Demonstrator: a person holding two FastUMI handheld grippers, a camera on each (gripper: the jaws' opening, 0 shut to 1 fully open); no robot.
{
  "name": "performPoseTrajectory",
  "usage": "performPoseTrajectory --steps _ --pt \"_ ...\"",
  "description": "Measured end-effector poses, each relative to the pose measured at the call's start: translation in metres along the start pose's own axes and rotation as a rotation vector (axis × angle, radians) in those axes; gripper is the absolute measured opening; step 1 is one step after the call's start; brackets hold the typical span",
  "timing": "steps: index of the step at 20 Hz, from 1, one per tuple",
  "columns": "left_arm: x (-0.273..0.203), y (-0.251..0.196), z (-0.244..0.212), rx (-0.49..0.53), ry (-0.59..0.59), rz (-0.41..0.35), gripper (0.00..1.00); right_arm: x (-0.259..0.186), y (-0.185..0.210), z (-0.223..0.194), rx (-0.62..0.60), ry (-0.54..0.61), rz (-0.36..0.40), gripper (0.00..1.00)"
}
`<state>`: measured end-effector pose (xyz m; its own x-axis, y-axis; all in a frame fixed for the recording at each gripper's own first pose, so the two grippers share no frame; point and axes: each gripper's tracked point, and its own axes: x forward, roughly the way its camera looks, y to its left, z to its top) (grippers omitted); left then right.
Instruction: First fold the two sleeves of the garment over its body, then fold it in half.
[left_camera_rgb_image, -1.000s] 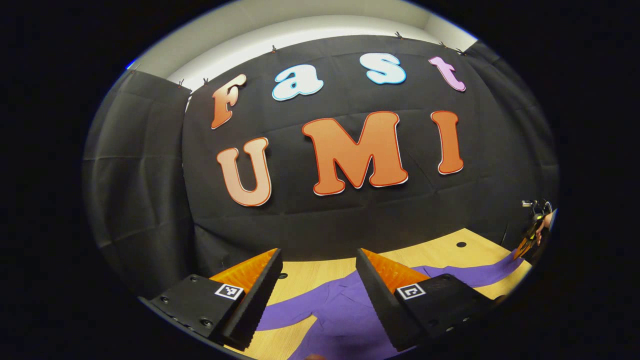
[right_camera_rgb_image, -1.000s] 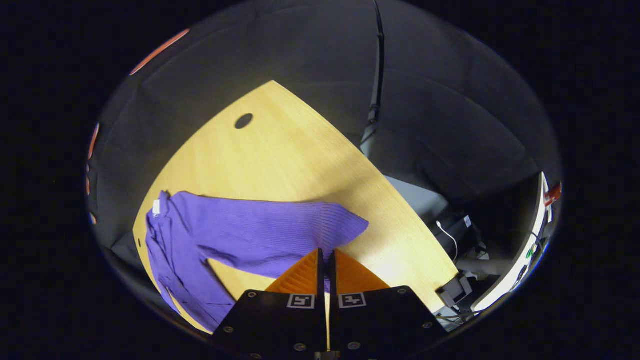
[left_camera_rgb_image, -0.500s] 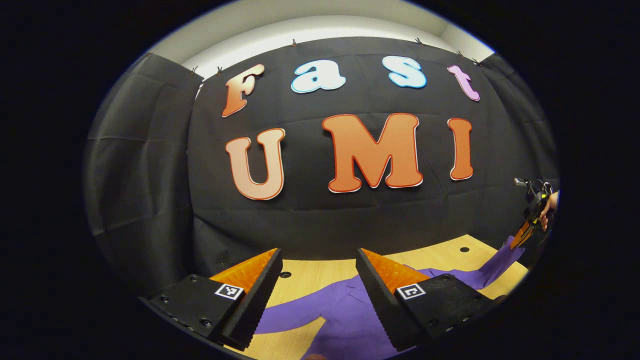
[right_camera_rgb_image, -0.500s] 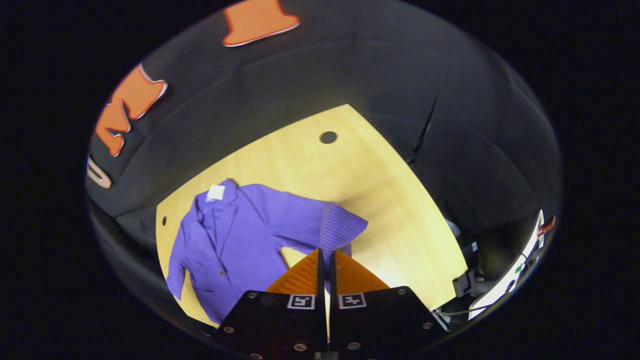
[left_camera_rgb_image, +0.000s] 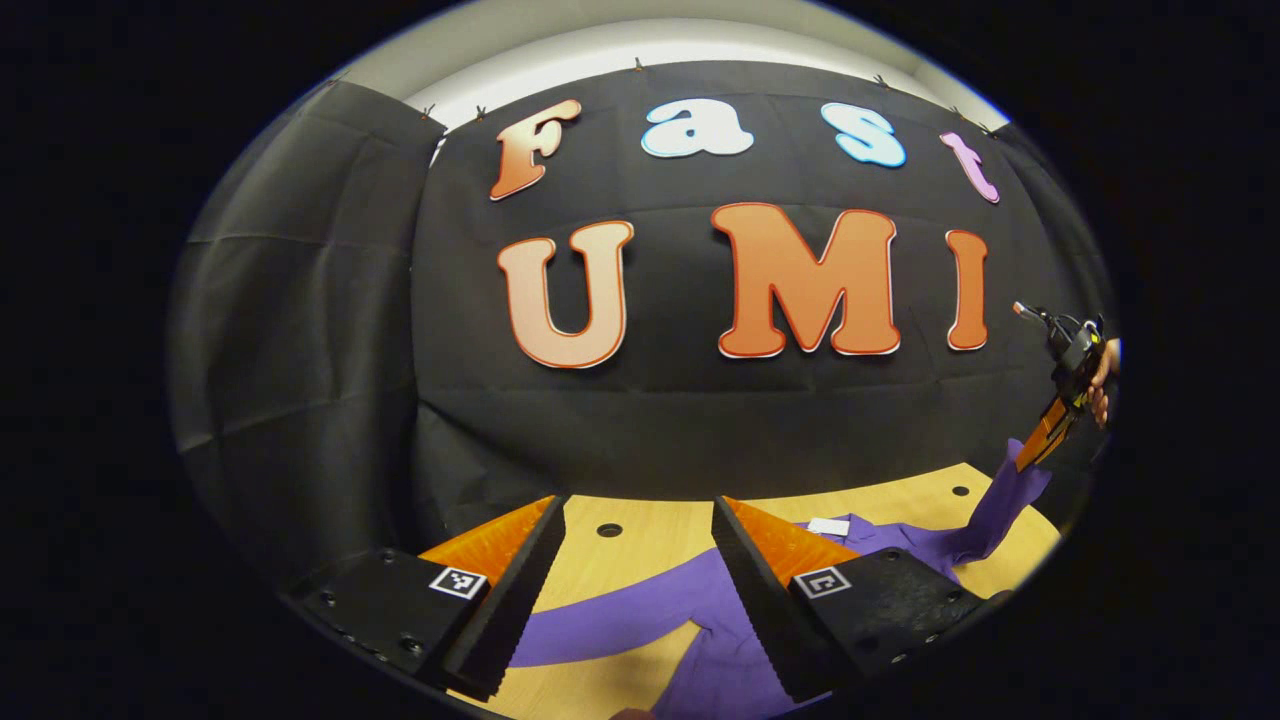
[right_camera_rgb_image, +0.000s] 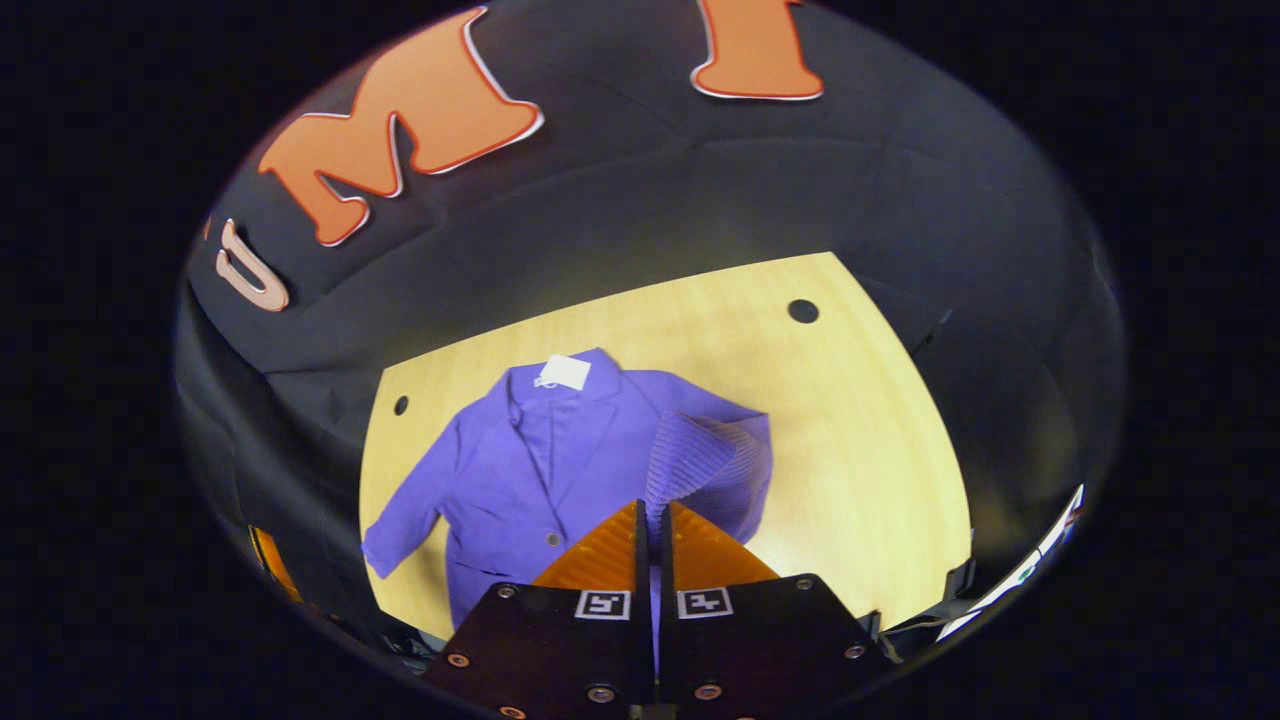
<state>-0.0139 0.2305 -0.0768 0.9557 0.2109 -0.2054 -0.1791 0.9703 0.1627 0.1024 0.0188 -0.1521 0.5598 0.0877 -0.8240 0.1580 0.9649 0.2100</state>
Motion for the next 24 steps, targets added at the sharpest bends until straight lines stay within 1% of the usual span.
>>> performPoseTrajectory --steps 4,7,10,13,16,18,20,22,23,24 --pt "-0.001 0.039 -0.014 0.027 0.014 0.053 0.95 0.010 0.055 -0.003 -0.036 0.024 0.056 0.02" --pt "0.003 0.066 -0.025 0.025 0.035 0.092 0.95 0.018 0.101 -0.005 -0.048 0.029 0.113 0.02" --pt "0.008 0.084 -0.033 0.022 0.059 0.113 0.95 0.025 0.141 -0.011 -0.060 0.026 0.165 0.02" --pt "0.015 0.092 -0.046 0.035 0.090 0.108 0.95 0.040 0.169 -0.013 -0.062 0.002 0.179 0.02" --pt "0.020 0.098 -0.054 0.055 0.112 0.095 0.96 0.054 0.199 -0.015 -0.070 -0.006 0.210 0.02" --pt "0.024 0.103 -0.060 0.062 0.127 0.092 0.96 0.067 0.208 -0.010 -0.105 -0.031 0.181 0.02" --pt "0.028 0.110 -0.067 0.068 0.145 0.091 0.96 0.076 0.223 -0.012 -0.115 -0.035 0.182 0.03" --pt "0.031 0.116 -0.075 0.078 0.166 0.094 0.96 0.075 0.249 -0.014 -0.083 -0.035 0.252 0.09" --pt "0.032 0.118 -0.078 0.078 0.177 0.093 0.96 0.072 0.262 -0.015 -0.076 -0.041 0.283 0.15" --pt "0.033 0.118 -0.082 0.078 0.188 0.093 0.96 0.068 0.269 -0.015 -0.080 -0.056 0.308 0.28"
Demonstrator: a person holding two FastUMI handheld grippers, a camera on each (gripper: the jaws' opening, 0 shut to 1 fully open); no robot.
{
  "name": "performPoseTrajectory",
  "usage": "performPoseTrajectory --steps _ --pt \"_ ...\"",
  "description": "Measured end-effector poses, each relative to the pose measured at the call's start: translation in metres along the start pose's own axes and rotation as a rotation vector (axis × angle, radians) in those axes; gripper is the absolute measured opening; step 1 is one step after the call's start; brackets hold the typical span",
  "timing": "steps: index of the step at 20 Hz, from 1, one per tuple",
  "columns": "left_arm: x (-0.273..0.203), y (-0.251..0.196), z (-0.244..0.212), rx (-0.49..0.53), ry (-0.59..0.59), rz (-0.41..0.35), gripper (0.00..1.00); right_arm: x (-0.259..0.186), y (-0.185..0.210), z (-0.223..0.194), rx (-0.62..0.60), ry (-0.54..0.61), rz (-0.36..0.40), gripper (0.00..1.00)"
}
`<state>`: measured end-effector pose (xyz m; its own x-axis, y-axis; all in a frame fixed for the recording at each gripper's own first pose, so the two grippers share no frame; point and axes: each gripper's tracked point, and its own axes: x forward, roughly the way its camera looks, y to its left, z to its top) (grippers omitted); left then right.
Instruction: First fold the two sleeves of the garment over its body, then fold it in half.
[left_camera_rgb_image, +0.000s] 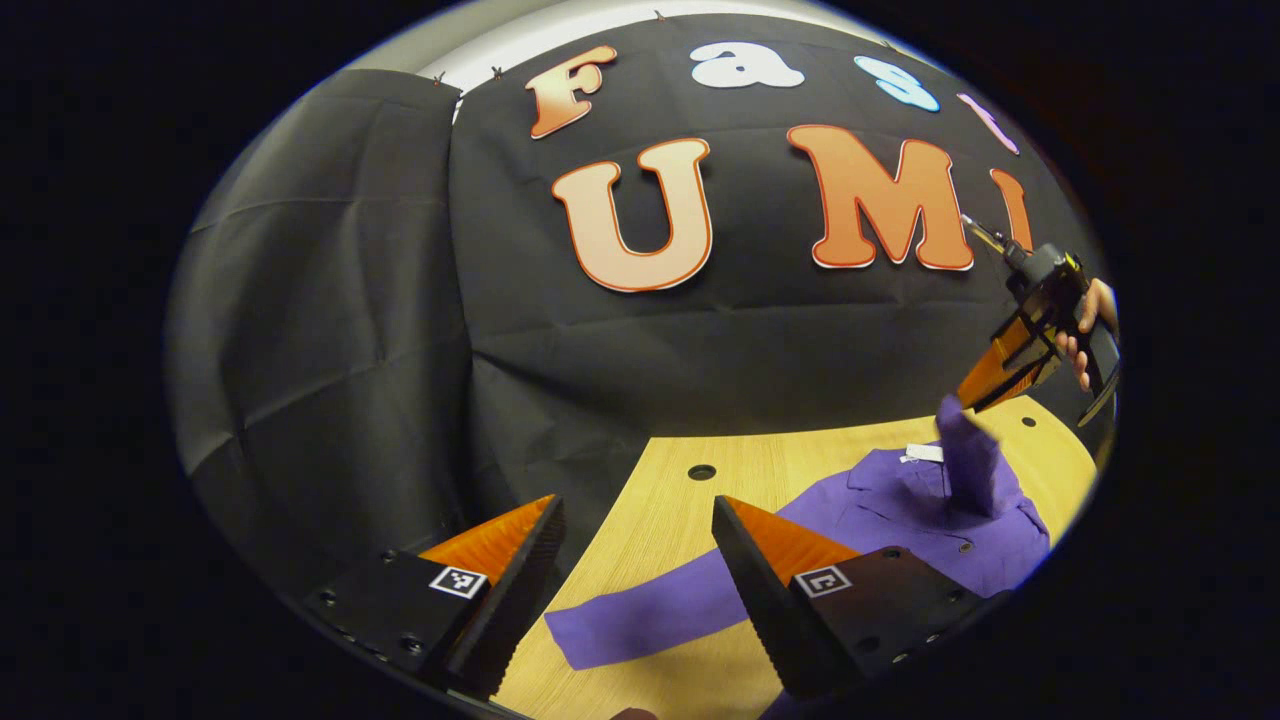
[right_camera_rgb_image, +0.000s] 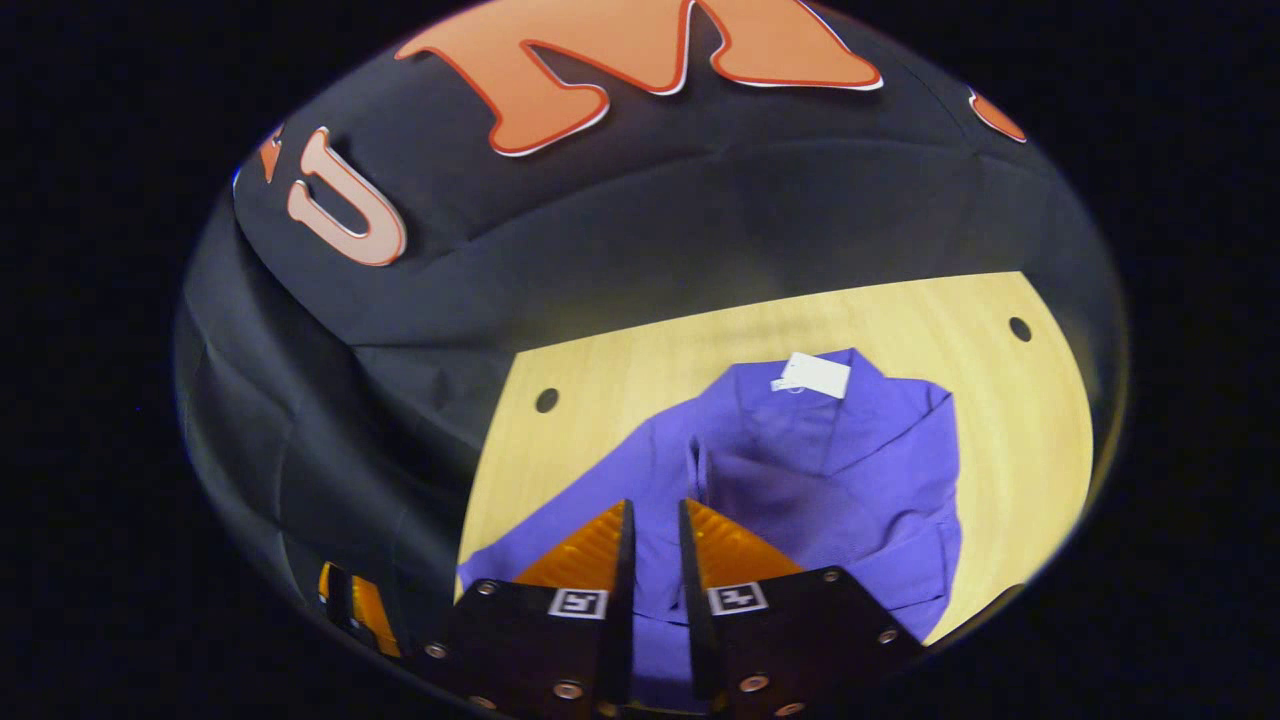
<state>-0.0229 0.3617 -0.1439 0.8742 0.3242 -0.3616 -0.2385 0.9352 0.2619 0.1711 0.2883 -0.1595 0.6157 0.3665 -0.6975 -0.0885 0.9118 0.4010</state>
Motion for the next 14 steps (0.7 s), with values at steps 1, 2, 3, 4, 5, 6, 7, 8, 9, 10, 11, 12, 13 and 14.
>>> performPoseTrajectory --steps 1,2,3,4,5,6,7,8,9,10,11,12,13,14 --pt "0.003 0.002 -0.002 -0.001 0.008 0.000 0.96 -0.001 0.006 0.003 -0.010 -0.023 0.018 0.40" --pt "0.005 0.004 -0.006 -0.002 0.017 0.000 0.96 -0.005 0.010 0.005 -0.019 -0.040 0.032 0.46" --pt "0.008 0.006 -0.007 -0.004 0.018 -0.001 0.96 -0.011 0.011 0.008 -0.028 -0.061 0.041 0.68" --pt "0.012 0.007 -0.007 -0.004 0.020 -0.001 0.96 -0.019 0.008 0.012 -0.042 -0.085 0.031 0.62" --pt "0.015 0.010 -0.008 -0.007 0.029 0.001 0.96 -0.031 -0.002 0.019 -0.074 -0.136 0.006 0.70" --pt "0.020 0.011 -0.009 -0.018 0.042 -0.004 0.96 -0.039 -0.010 0.027 -0.100 -0.178 -0.025 0.77" --pt "0.024 0.010 -0.014 -0.033 0.066 -0.017 0.96 -0.050 -0.018 0.034 -0.127 -0.222 -0.051 0.80" --pt "0.030 0.011 -0.019 -0.050 0.092 -0.023 0.96 -0.062 -0.025 0.039 -0.143 -0.263 -0.079 0.86" --pt "0.035 0.012 -0.024 -0.067 0.123 -0.030 0.95 -0.076 -0.032 0.045 -0.151 -0.304 -0.097 0.88" --pt "0.040 0.013 -0.028 -0.080 0.151 -0.034 0.95 -0.089 -0.038 0.049 -0.150 -0.341 -0.117 0.91" --pt "0.046 0.015 -0.034 -0.089 0.178 -0.038 0.96 -0.103 -0.043 0.052 -0.152 -0.373 -0.131 0.93" --pt "0.050 0.014 -0.039 -0.094 0.205 -0.050 0.96 -0.118 -0.049 0.058 -0.157 -0.413 -0.159 0.94" --pt "0.056 0.015 -0.044 -0.097 0.236 -0.060 0.96 -0.136 -0.057 0.064 -0.171 -0.458 -0.192 0.94" --pt "0.062 0.013 -0.051 -0.101 0.269 -0.075 0.96 -0.157 -0.067 0.070 -0.182 -0.505 -0.231 0.94"
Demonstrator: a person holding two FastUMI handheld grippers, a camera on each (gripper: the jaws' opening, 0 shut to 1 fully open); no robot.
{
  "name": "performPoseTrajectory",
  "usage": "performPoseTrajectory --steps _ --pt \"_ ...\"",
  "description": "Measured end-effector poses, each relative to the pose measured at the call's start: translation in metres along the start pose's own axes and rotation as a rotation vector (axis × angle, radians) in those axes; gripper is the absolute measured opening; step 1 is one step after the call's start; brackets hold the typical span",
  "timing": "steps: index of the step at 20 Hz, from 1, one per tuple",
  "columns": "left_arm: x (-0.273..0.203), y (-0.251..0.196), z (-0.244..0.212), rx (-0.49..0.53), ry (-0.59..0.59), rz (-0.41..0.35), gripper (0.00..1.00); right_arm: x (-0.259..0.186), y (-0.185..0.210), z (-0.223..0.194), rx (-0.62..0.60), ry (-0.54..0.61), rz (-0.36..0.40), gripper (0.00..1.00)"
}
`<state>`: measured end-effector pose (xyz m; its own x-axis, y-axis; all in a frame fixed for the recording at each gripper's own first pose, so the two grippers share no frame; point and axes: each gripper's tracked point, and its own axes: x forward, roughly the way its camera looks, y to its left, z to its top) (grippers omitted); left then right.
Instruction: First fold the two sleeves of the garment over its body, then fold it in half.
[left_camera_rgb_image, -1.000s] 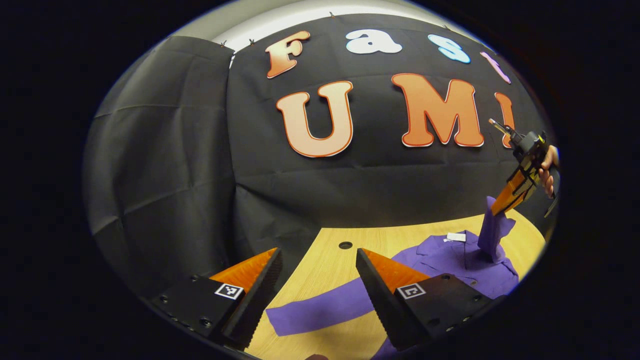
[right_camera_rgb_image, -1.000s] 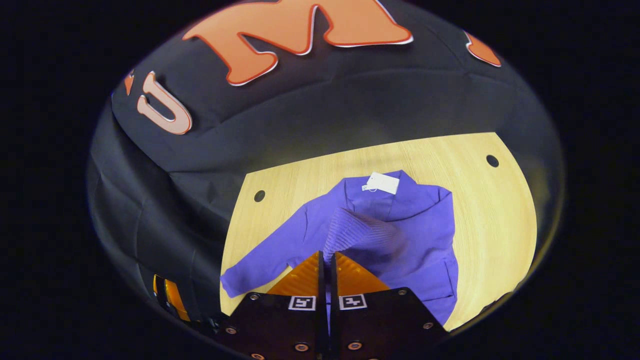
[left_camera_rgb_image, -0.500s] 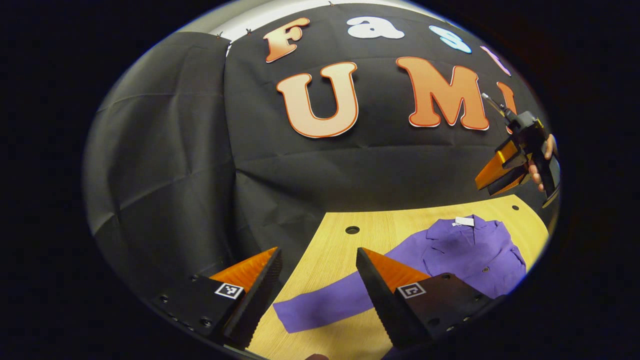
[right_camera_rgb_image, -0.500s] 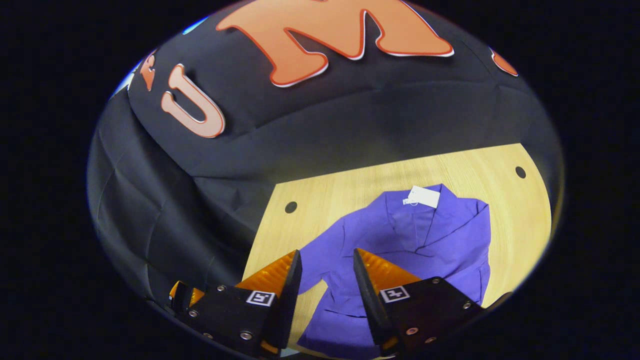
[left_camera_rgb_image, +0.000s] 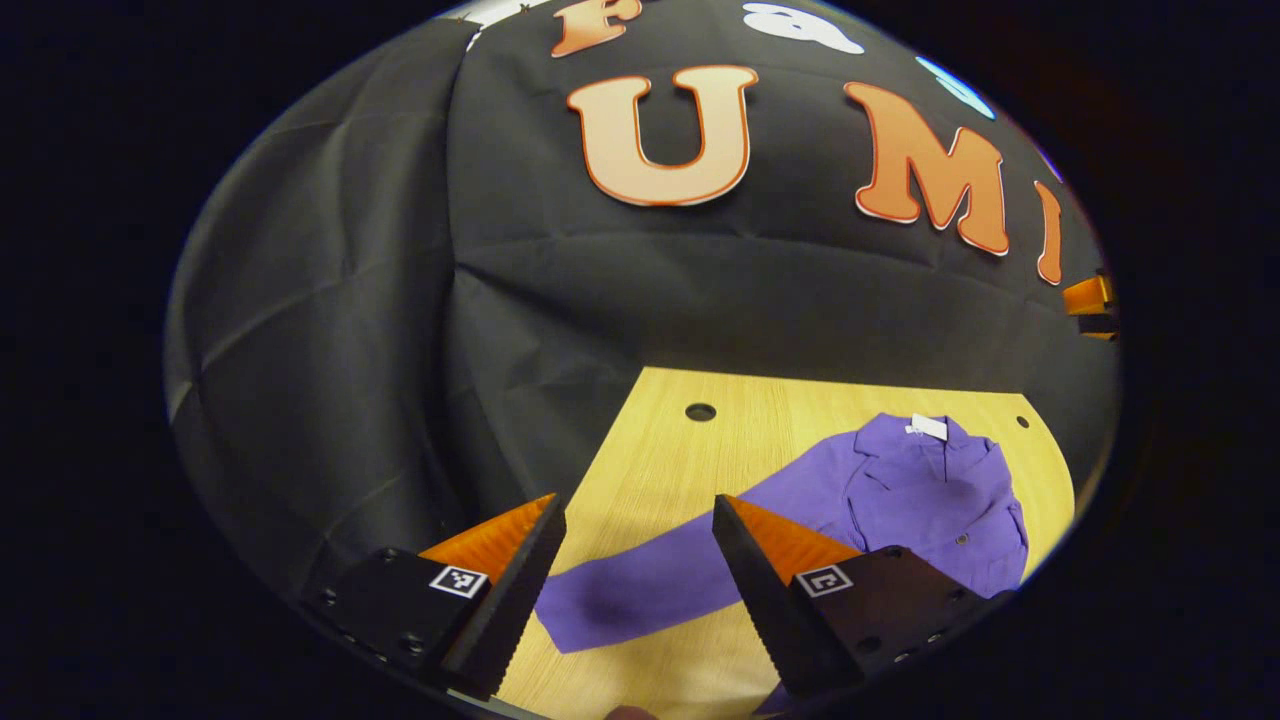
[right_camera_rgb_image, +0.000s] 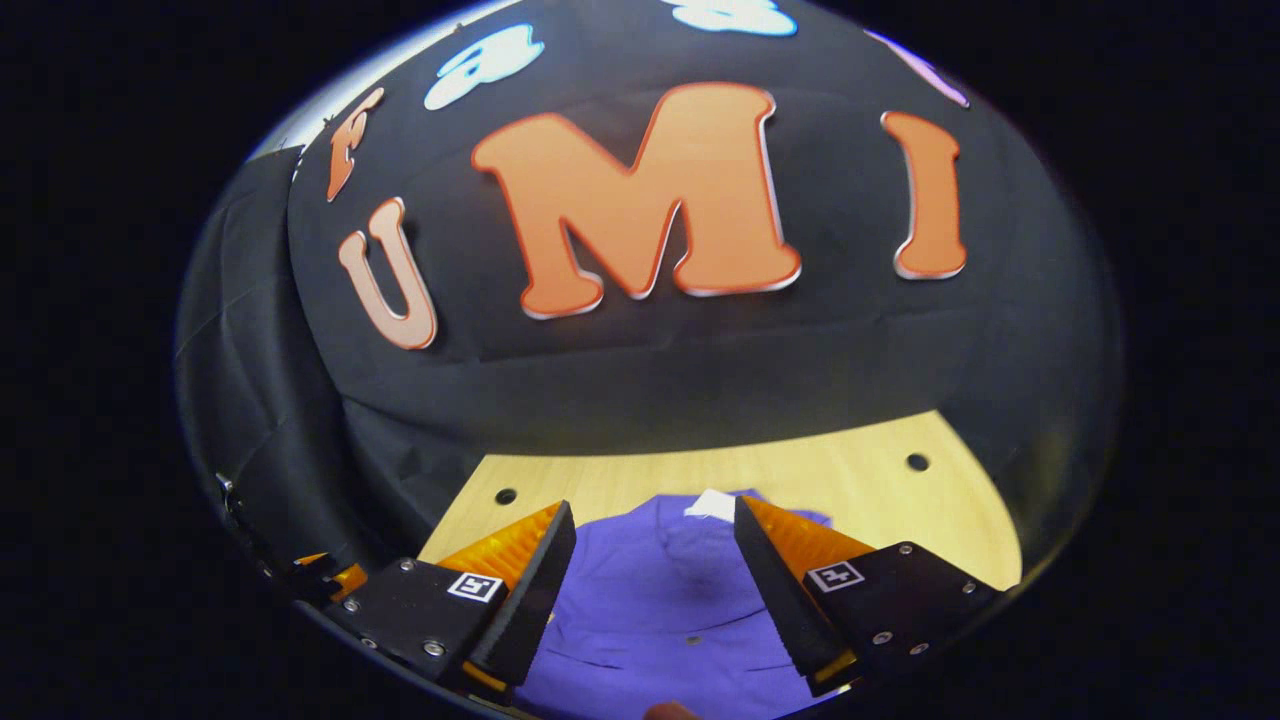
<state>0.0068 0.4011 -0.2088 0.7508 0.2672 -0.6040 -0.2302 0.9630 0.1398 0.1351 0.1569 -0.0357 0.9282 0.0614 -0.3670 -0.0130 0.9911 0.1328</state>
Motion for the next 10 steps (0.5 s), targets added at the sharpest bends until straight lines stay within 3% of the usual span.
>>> performPoseTrajectory --steps 5,8,10 --pt "0.020 -0.003 -0.046 -0.047 0.194 -0.079 0.96 -0.062 -0.053 0.043 -0.041 -0.169 -0.158 0.94" --pt "0.027 0.007 -0.073 -0.060 0.312 -0.064 0.96 -0.091 -0.079 0.055 -0.083 -0.215 -0.243 0.94" --pt "0.035 0.013 -0.091 -0.076 0.392 -0.037 0.97 -0.102 -0.084 0.056 -0.095 -0.225 -0.257 0.94"
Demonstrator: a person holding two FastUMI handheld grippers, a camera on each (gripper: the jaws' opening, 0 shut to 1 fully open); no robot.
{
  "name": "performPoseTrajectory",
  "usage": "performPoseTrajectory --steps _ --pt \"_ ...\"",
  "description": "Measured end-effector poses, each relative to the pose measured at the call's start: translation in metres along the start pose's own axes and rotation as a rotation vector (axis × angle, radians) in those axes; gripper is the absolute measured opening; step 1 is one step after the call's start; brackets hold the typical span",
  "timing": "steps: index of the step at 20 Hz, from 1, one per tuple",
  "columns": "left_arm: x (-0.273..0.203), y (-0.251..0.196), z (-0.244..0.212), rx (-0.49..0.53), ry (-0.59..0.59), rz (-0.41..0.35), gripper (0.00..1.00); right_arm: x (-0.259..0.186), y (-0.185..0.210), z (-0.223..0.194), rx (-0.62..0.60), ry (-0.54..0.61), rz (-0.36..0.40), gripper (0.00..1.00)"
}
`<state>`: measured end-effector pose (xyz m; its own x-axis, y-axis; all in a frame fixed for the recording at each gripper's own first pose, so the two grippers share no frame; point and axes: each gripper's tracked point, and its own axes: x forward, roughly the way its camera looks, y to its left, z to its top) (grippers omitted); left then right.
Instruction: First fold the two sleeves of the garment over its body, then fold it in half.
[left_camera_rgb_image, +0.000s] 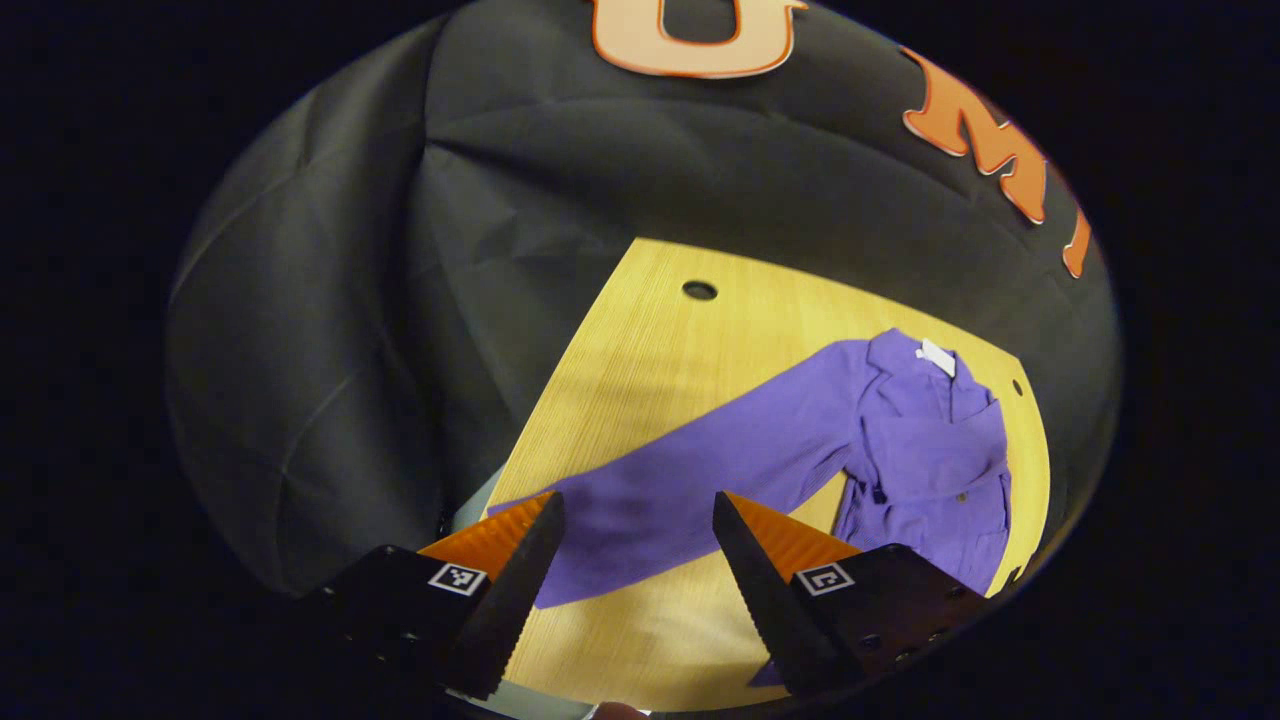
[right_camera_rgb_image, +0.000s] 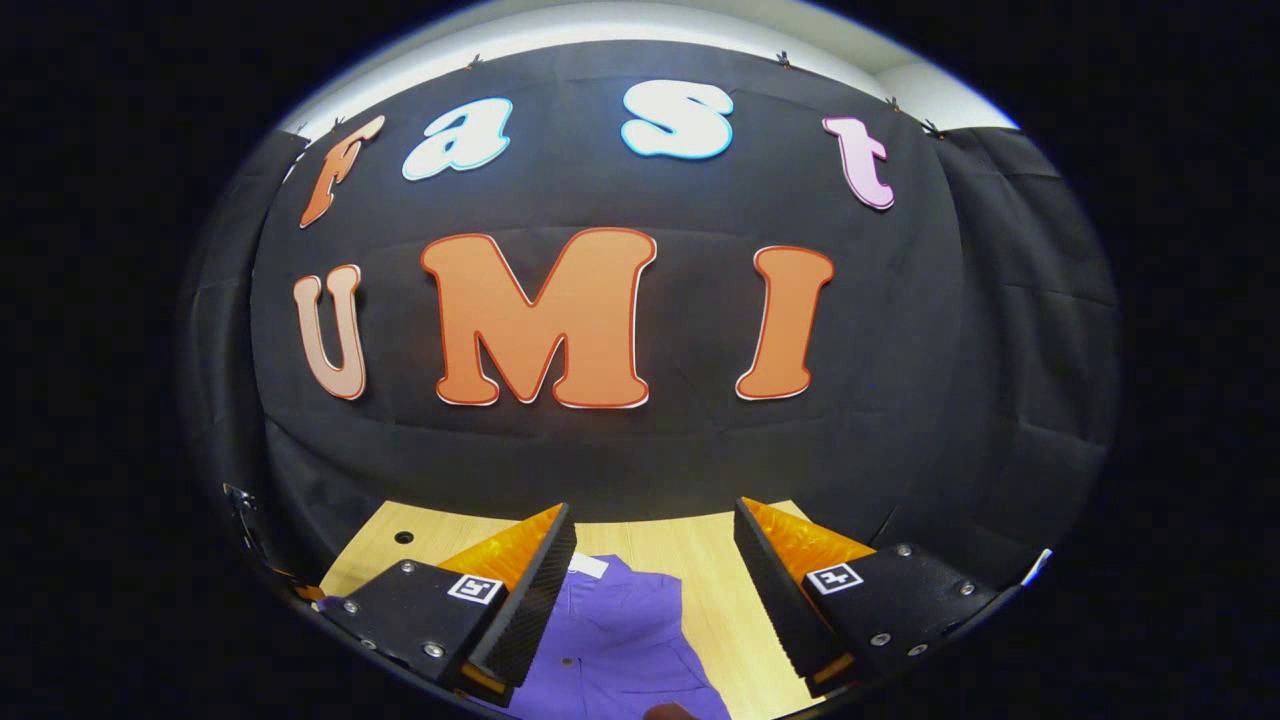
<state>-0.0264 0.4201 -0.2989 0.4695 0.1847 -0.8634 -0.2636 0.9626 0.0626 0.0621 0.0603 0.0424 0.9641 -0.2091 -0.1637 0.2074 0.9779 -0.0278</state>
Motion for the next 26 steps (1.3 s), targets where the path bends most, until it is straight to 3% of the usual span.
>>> performPoseTrajectory --steps 4,7,13,21,26 --pt "0.030 0.012 -0.033 -0.096 0.150 0.054 0.97 -0.016 -0.023 0.008 -0.092 -0.061 -0.017 0.94" --pt "0.041 0.020 -0.057 -0.169 0.232 0.073 0.97 -0.028 -0.044 0.013 -0.096 -0.063 -0.024 0.94" --pt "0.056 0.039 -0.081 -0.209 0.354 0.098 0.98 -0.048 -0.096 0.032 -0.114 -0.108 -0.087 0.94" --pt "0.073 0.045 -0.097 -0.273 0.438 0.110 0.98 -0.084 -0.141 0.059 -0.184 -0.150 -0.162 0.94" --pt "0.080 0.048 -0.094 -0.276 0.436 0.144 0.95 -0.113 -0.181 0.095 -0.245 -0.171 -0.261 0.93"
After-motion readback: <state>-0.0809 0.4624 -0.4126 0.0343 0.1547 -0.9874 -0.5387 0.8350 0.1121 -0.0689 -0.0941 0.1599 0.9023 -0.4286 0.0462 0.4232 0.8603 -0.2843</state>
